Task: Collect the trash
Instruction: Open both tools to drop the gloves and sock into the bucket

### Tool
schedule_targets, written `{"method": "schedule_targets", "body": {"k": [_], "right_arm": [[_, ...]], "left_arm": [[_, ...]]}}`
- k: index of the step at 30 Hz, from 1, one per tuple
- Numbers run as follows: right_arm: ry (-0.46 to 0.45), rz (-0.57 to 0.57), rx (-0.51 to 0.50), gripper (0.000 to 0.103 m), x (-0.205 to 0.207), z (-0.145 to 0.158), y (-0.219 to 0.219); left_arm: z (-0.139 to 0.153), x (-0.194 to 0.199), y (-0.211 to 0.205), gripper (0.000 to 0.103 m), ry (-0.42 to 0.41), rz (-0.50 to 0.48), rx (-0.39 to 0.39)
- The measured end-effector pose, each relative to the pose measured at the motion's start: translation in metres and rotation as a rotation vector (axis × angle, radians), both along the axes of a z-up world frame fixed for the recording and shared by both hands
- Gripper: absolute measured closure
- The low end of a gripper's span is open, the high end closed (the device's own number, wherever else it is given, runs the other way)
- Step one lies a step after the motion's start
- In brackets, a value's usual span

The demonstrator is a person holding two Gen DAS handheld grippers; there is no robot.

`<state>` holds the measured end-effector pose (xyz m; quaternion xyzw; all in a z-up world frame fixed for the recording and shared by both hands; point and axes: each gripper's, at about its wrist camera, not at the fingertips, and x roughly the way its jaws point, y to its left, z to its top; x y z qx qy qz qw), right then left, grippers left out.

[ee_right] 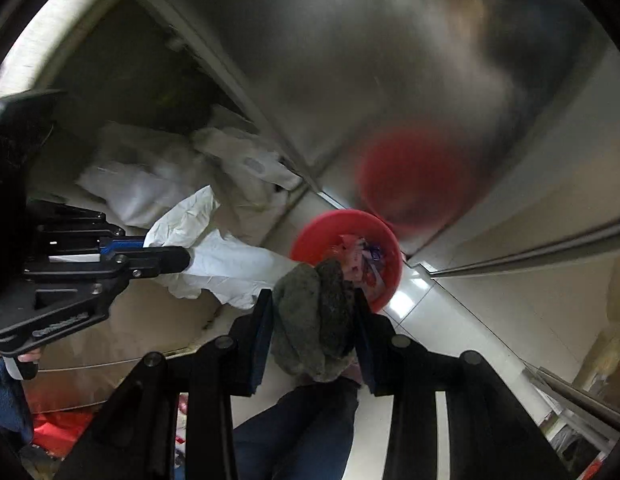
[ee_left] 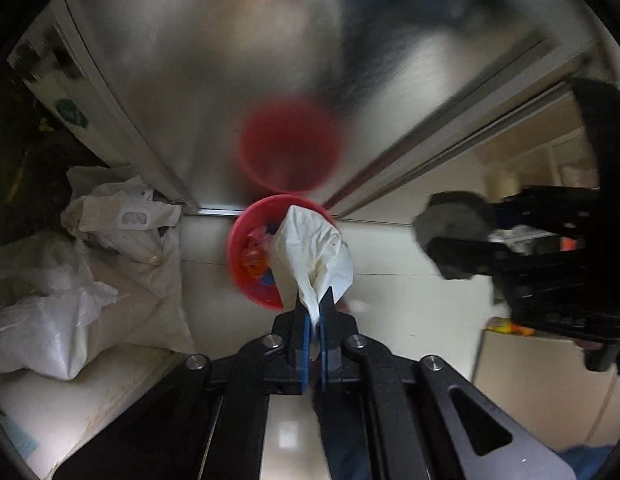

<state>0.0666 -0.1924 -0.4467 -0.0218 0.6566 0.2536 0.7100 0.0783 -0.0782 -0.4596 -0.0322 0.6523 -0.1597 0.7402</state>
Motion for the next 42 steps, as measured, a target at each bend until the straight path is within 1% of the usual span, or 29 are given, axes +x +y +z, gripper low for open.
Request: {"method": "schedule_targets", "body": {"k": [2,5,8,10,14,16,18,19,21,22,23,25,28,30,32,34,35,36,39,42], "right_arm": [[-0.014,-0.010,0.002,0.068,-0.002,-0.018,-0.001],[-0.013,-0.011,0.010,0.068,-0.002,-0.047,-0.001],[0.008,-0.019,0.013,0.068,0.000,-0.071,0.005],[0.014,-0.022,0.010,0.068,0.001,-0.081,0.007],[0.014,-0.027,0.000,0.068,0.001,-0.094,0.004],[0.019,-0.033,-0.002,0.068,-0.001,-0.097,-0.004],[0.023,-0.035,-0.007,0.068,0.000,-0.101,-0.003],[0.023,-0.035,-0.008,0.068,0.000,-0.102,-0.003],[0.021,-0.036,-0.007,0.068,0.000,-0.101,-0.004],[0.021,-0.037,-0.004,0.068,0.001,-0.100,-0.004],[0.027,-0.039,0.001,0.068,0.001,-0.101,-0.004],[0.034,-0.040,0.011,0.068,0.001,-0.103,-0.004],[0.033,-0.027,0.009,0.068,0.002,-0.106,0.001],[0.020,-0.017,-0.003,0.068,0.004,-0.108,0.004],[0.028,-0.017,-0.010,0.068,0.007,-0.112,0.007],[0.037,-0.017,-0.007,0.068,0.009,-0.116,0.011],[0.038,-0.013,-0.009,0.068,0.009,-0.118,0.013],[0.038,-0.007,-0.010,0.068,0.009,-0.119,0.014],[0.044,0.014,-0.009,0.068,0.010,-0.123,0.021],[0.051,0.028,-0.009,0.067,0.009,-0.125,0.026]], "left_arm": [[-0.026,0.001,-0.005,0.100,0.002,-0.013,-0.016],[-0.062,0.004,-0.013,0.100,0.008,-0.040,0.010],[-0.085,0.010,-0.018,0.100,0.011,-0.053,0.011],[-0.098,0.012,-0.020,0.100,0.018,-0.058,0.003],[-0.112,0.017,-0.023,0.100,0.013,-0.063,0.021],[-0.118,0.018,-0.022,0.097,0.023,-0.066,0.007],[-0.121,0.018,-0.020,0.084,0.023,-0.070,0.008],[-0.118,0.018,-0.022,0.083,0.021,-0.075,0.007],[-0.118,0.018,-0.020,0.082,0.012,-0.077,0.018],[-0.121,0.020,-0.019,0.082,-0.008,-0.064,0.037],[-0.120,0.020,-0.018,0.082,-0.020,-0.057,0.039],[-0.120,0.022,-0.014,0.082,-0.008,-0.049,0.019],[-0.120,0.022,-0.006,0.081,0.002,-0.024,0.016],[-0.120,0.022,0.001,0.073,0.021,-0.006,0.006],[-0.121,0.021,0.008,0.070,0.028,0.017,0.004],[-0.124,0.019,0.012,0.059,0.042,0.026,0.016],[-0.125,0.018,0.014,0.046,0.052,0.031,0.024],[-0.126,0.017,0.018,0.035,0.065,0.042,0.027],[-0.127,0.014,0.025,0.027,0.089,0.072,0.013],[-0.128,0.009,0.027,0.025,0.091,0.064,0.039]]}}
